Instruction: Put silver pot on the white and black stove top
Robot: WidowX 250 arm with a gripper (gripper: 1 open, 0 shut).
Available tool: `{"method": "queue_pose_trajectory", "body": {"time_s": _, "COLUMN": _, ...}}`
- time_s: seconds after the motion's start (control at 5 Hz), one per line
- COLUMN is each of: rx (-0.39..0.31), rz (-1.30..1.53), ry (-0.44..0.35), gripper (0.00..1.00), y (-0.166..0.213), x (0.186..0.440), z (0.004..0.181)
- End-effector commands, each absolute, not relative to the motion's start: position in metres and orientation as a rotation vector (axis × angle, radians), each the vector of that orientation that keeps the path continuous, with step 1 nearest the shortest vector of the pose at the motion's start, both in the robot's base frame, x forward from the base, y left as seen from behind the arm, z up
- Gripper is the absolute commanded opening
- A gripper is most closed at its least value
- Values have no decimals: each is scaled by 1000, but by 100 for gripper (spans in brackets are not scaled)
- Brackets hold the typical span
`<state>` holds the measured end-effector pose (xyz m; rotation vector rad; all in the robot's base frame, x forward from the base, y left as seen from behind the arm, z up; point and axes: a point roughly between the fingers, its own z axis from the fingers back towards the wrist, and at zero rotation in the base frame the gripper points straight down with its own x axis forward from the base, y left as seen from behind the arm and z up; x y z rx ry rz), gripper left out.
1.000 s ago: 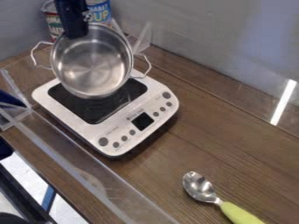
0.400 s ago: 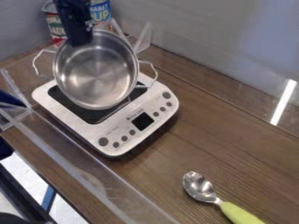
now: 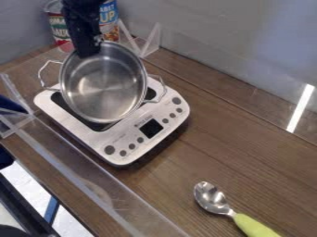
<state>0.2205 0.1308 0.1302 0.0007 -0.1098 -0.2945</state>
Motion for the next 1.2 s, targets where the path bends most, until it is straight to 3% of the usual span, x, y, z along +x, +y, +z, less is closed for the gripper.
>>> {"method": "queue_pose_trajectory", "body": {"time_s": 0.0, "rx": 18, "rz": -291, "ry": -128, "gripper": 0, "y": 135, "x": 224, "z": 128}}
{"method": "queue_pose_trajectory", "body": {"time_s": 0.4, "rx": 19, "rz": -291, "ry": -132, "gripper": 0, "y": 149, "x": 230, "z": 114}}
{"method": "queue_pose_trajectory", "body": {"time_s": 0.6, "rx": 20, "rz": -300, "ry": -123, "gripper": 100, "y": 152, "x": 232, "z": 111}}
{"method": "queue_pose_trajectory", "body": {"time_s": 1.0, "rx": 16, "rz": -311, "ry": -111, "gripper": 100, "y": 155, "x": 235, "z": 100}}
